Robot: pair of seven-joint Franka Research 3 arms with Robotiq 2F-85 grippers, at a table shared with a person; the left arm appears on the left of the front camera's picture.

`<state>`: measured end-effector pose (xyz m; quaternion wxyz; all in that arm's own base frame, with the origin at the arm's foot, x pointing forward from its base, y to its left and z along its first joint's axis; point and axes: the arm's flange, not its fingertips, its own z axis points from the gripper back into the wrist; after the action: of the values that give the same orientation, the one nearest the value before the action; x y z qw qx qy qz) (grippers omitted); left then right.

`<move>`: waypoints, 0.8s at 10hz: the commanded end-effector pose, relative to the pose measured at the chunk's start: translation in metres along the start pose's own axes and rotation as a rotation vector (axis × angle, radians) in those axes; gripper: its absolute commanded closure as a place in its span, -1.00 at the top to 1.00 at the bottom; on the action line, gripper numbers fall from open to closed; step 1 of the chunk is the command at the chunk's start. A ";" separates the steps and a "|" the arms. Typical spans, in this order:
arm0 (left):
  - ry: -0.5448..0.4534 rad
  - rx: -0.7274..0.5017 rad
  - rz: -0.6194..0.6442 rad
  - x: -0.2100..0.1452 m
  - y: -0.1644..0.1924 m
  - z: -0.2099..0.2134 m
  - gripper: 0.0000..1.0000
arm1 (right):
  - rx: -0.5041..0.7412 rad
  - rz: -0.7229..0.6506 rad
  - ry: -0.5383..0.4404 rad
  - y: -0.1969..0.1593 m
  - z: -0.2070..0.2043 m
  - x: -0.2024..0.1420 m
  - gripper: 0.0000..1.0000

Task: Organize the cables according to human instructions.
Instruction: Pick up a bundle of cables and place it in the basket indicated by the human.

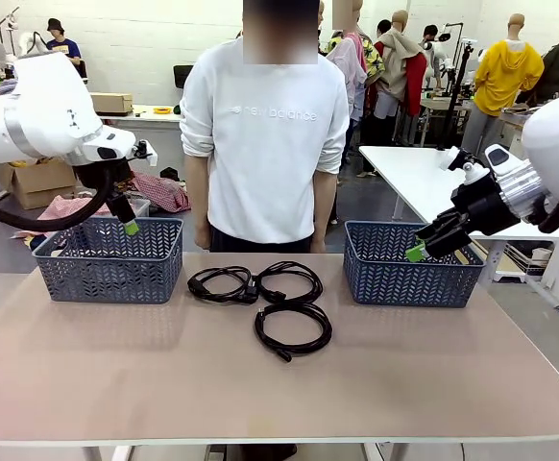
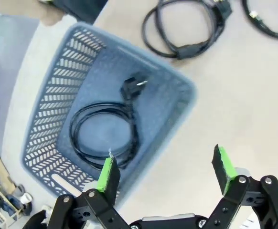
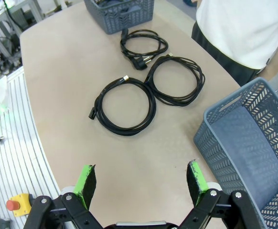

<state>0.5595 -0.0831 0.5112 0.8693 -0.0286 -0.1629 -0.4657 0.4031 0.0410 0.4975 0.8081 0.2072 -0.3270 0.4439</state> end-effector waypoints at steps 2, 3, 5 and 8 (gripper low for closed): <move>-0.043 -0.014 0.022 -0.027 -0.063 0.019 1.00 | 0.014 0.021 -0.034 -0.003 -0.001 0.001 1.00; -0.075 -0.029 0.027 -0.033 -0.080 0.020 1.00 | 0.014 0.021 -0.034 -0.003 -0.001 0.001 1.00; -0.120 -0.094 0.004 -0.038 -0.104 0.018 1.00 | 0.014 0.021 -0.034 -0.003 -0.001 0.001 1.00; -0.110 -0.159 -0.021 -0.043 -0.120 0.011 1.00 | 0.014 0.021 -0.034 -0.003 -0.001 0.001 1.00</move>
<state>0.4386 -0.1236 0.4975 0.8557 -0.1070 -0.1698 -0.4769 0.4031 0.0409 0.4975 0.8082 0.2070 -0.3270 0.4439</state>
